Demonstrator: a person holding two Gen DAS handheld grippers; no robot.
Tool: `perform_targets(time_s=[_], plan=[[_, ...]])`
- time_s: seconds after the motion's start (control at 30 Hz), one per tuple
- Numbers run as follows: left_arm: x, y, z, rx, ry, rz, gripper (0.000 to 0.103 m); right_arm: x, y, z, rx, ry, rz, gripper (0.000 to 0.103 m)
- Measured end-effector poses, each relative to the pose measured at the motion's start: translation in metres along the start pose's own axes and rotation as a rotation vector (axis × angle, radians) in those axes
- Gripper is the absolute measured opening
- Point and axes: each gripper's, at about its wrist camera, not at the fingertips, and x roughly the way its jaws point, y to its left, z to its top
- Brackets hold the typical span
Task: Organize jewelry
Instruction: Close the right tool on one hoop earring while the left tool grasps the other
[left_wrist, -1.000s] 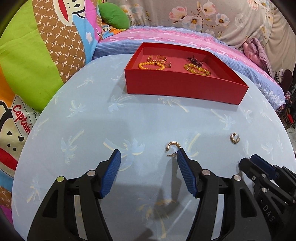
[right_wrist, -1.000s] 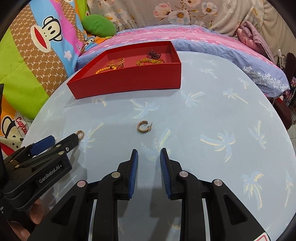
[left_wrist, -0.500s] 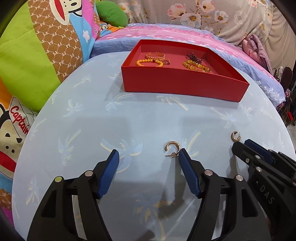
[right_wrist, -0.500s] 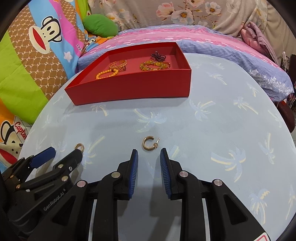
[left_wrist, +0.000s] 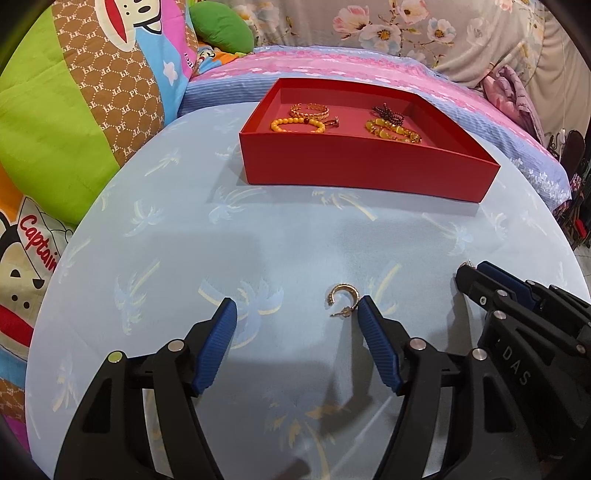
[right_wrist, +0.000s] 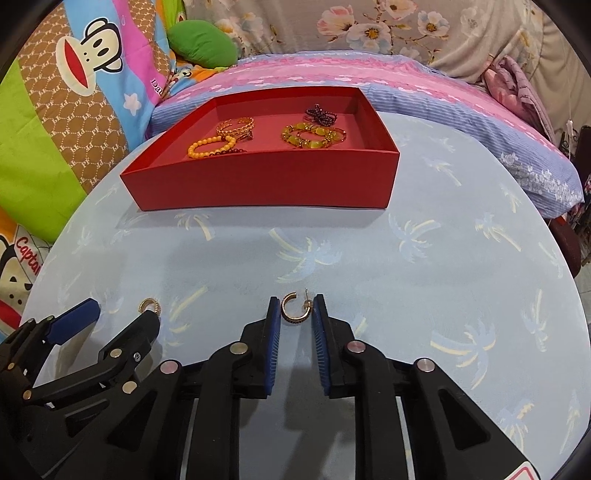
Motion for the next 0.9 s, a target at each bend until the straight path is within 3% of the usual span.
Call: perform_targets(time_s=[0.3,0.5,0.67,0.9], plan=[[0.003,-0.004,0.003,0.025,0.004,0.010,0.063,-0.001,-0.003,-0.001,0.016,-0.001,0.012,0.016],[0.001,-0.008,0.004,0.049,-0.007,-0.020,0.041,-0.003,-0.007,-0.002,0.030,-0.002,0.019,0.016],[0.000,-0.010,0.004,0.056,-0.008,-0.046,0.016,-0.004,-0.009,-0.003,0.031,-0.002,0.022,0.016],[-0.003,-0.008,0.004,0.023,0.014,-0.109,0.016,-0.011,-0.014,-0.010,0.048,0.000,0.030,0.016]])
